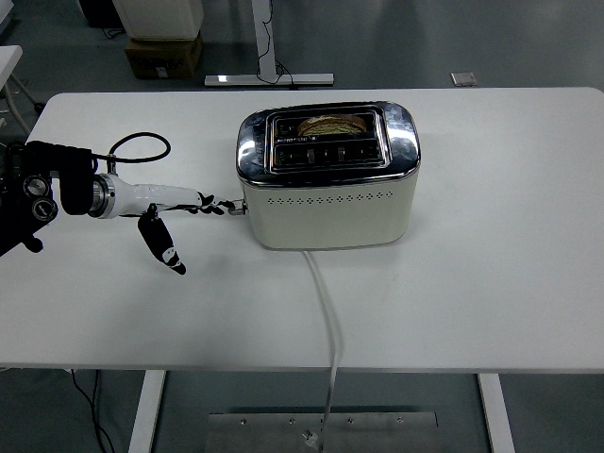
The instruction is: Press down toaster
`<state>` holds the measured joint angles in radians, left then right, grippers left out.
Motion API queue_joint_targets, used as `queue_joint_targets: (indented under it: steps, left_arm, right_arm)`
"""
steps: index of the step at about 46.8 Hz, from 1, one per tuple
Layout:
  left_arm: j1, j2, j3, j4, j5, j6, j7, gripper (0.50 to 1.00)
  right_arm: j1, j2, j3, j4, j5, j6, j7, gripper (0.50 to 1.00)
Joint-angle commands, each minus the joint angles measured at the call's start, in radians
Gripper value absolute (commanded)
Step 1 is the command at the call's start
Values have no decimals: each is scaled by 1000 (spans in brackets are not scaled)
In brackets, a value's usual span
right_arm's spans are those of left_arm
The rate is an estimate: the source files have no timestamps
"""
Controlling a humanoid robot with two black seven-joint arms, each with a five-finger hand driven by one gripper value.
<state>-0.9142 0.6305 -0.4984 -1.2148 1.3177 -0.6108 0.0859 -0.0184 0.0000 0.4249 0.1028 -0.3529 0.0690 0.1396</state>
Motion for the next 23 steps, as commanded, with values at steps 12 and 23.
queue_joint_targets:
  steps: [12, 23]
  left_arm:
    - [-2, 3, -2, 0, -2, 0, 0, 1000]
    - [-3, 9, -2, -2, -5, 0, 0, 1000]
  right_arm:
    - [0, 0, 0, 0, 0, 0, 0, 1000]
    - [0, 0, 0, 0, 0, 0, 0, 1000]
